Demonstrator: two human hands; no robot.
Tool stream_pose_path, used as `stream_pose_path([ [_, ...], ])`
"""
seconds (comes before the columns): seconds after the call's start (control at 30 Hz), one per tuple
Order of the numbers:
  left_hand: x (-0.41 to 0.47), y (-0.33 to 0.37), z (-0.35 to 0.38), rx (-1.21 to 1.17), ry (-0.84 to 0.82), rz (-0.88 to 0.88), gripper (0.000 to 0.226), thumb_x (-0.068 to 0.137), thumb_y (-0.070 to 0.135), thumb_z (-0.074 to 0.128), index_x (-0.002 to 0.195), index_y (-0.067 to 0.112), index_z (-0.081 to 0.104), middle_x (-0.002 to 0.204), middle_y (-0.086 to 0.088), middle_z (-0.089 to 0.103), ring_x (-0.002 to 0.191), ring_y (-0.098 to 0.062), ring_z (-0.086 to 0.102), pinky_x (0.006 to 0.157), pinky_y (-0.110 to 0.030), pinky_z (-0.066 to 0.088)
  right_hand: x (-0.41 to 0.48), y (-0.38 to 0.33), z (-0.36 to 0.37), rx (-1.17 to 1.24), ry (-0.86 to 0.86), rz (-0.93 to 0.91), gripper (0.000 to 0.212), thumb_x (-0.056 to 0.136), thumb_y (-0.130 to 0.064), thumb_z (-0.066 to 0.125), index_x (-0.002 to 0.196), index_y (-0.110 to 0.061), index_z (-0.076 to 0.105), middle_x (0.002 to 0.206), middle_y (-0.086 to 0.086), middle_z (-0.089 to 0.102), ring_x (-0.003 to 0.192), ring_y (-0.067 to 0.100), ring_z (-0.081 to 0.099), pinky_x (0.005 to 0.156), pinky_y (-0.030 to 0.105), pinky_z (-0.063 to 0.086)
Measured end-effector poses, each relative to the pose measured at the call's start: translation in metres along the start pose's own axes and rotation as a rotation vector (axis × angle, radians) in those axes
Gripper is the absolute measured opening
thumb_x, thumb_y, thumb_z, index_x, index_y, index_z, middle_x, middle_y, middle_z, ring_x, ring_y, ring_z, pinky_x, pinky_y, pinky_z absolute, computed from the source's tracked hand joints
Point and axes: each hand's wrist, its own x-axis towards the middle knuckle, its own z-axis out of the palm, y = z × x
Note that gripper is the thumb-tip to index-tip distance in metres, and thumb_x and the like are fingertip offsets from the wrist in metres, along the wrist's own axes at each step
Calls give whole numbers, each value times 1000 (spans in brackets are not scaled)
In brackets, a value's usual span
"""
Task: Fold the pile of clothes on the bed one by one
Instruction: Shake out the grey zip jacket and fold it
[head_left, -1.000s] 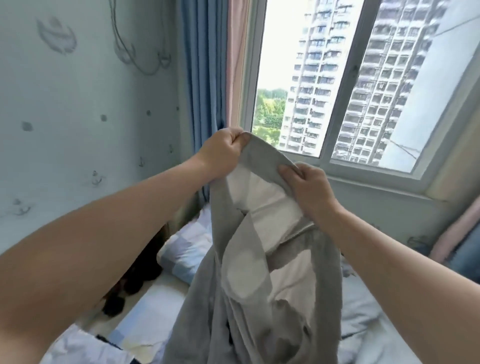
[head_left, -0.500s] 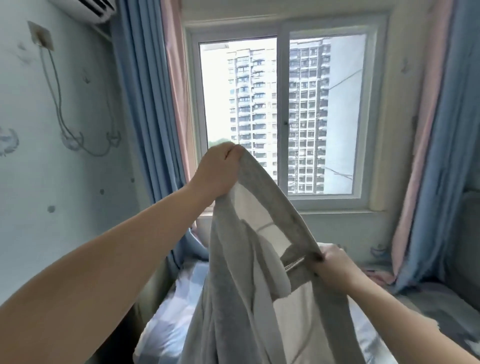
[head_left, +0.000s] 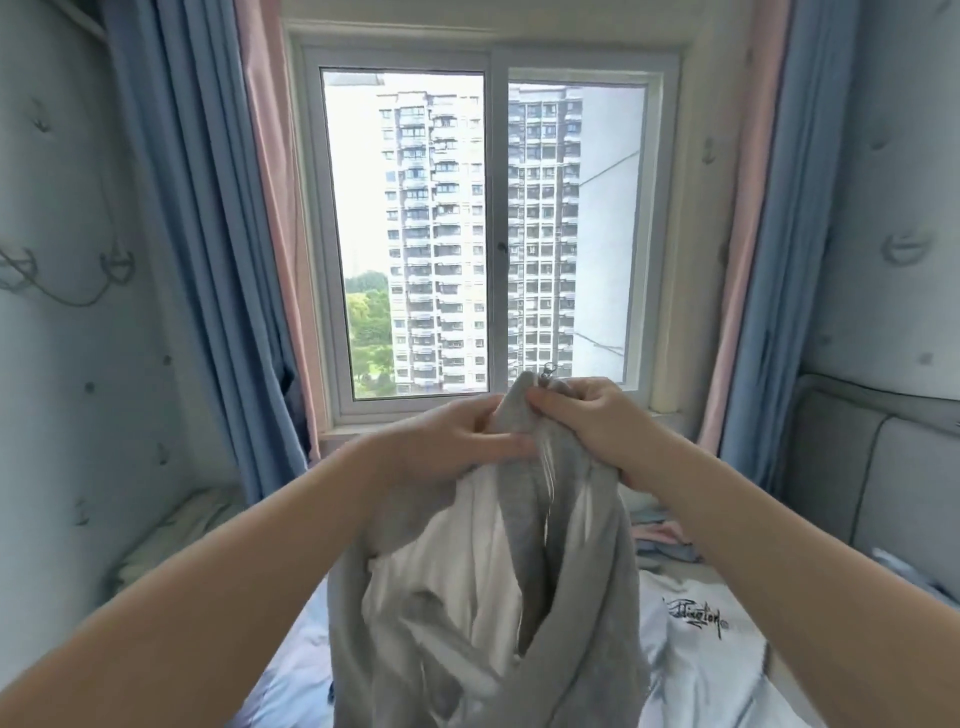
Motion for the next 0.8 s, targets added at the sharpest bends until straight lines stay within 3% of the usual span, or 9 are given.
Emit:
stream_pose_path([
  [0.07, 8, -11, 13, 38, 61, -21, 17, 98, 22, 65, 107, 8, 70, 98, 1, 73, 90, -9, 68, 92, -33, 55, 1, -2, -11, -44, -6, -20, 29, 91, -25, 74, 81, 1, 70, 77, 13, 69, 70, 24, 63, 69, 32, 52],
  [0.13, 15, -12, 21, 17, 126, -24, 19, 97, 24, 67, 93, 6, 70, 81, 3, 66, 77, -9, 61, 78, -27, 50, 2, 0, -30, -57, -35, -47, 24, 88, -18, 77, 86, 4, 66, 81, 15, 64, 75, 25, 60, 73, 36, 51],
  [0.27, 31, 7, 29, -111, 262, -10, 36, 97, 30, 67, 96, -6, 67, 83, -12, 65, 76, -23, 61, 71, -34, 49, -1, 19, -75, -117, -123, 23, 23, 83, -7, 79, 97, 5, 66, 86, 10, 69, 78, 21, 67, 74, 36, 56],
  [0.4, 59, 17, 40, -116, 398, 9, 67, 86, 56, 67, 95, -11, 61, 82, -12, 58, 74, -24, 54, 70, -38, 43, -9, 70, -107, -496, -55, 68, 12, 67, -13, 67, 65, -10, 56, 61, -4, 54, 60, 10, 47, 60, 30, 36],
  [0.47, 75, 22, 48, -119, 475, 36, 78, 78, 64, 66, 100, -10, 62, 83, -12, 59, 74, -23, 53, 71, -39, 42, -14, 105, -125, -610, 9, 150, 23, 71, -7, 65, 57, -19, 50, 55, -7, 51, 57, 10, 45, 57, 31, 33],
  [0.57, 98, 24, 51, -143, 604, 39, 48, 94, 47, 65, 99, -1, 71, 87, -23, 70, 74, -23, 58, 70, -38, 48, -26, 143, -154, -684, 147, 270, 27, 76, -8, 60, 57, -22, 46, 57, -5, 53, 64, 20, 51, 57, 32, 33],
  [0.67, 120, 17, 48, -124, 738, 24, 40, 97, 38, 63, 97, -1, 71, 87, -26, 70, 72, -22, 57, 67, -36, 46, -31, 146, -179, -572, 189, 274, 11, 82, -9, 64, 78, -17, 58, 72, 3, 65, 73, 23, 60, 65, 35, 42],
  [0.73, 132, 7, 47, 1, 798, -33, 38, 99, 36, 60, 91, -1, 66, 71, -15, 62, 64, -20, 52, 58, -30, 42, -34, 130, -189, -328, 131, 213, 10, 91, -11, 68, 86, -6, 61, 75, 6, 61, 70, 21, 55, 66, 35, 42],
  [0.8, 139, -3, 51, 132, 741, -130, 26, 101, 31, 58, 94, 7, 62, 70, -4, 59, 60, -17, 52, 52, -28, 44, -37, 109, -192, -19, 61, 224, 13, 95, -15, 66, 92, -3, 69, 76, 10, 64, 67, 20, 58, 64, 33, 47],
])
